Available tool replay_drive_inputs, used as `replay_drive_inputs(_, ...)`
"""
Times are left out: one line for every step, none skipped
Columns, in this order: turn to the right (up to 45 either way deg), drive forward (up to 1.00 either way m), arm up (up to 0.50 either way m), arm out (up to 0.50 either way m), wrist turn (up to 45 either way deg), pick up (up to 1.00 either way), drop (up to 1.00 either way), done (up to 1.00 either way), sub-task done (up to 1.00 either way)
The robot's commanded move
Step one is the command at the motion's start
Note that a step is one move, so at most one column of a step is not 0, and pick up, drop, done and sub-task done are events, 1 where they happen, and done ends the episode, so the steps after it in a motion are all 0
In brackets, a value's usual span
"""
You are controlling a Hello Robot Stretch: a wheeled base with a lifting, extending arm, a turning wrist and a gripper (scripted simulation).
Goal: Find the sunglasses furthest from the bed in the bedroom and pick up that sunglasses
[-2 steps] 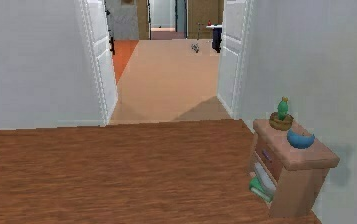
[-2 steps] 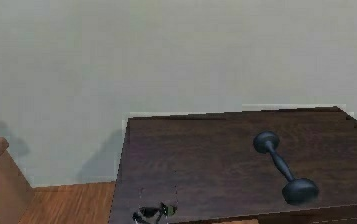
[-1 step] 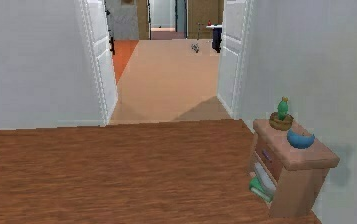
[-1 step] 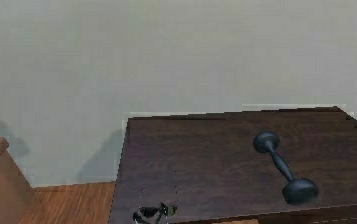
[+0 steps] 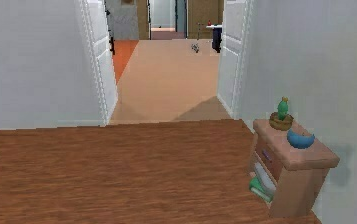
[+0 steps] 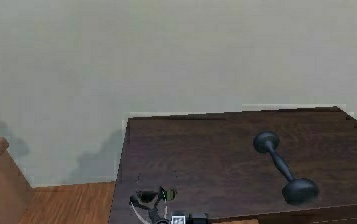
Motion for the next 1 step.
replay_drive_inputs(0.0, 0.00, 0.00, 0.00, 0.0, 0.00, 0.00, 1.00, 0.00)
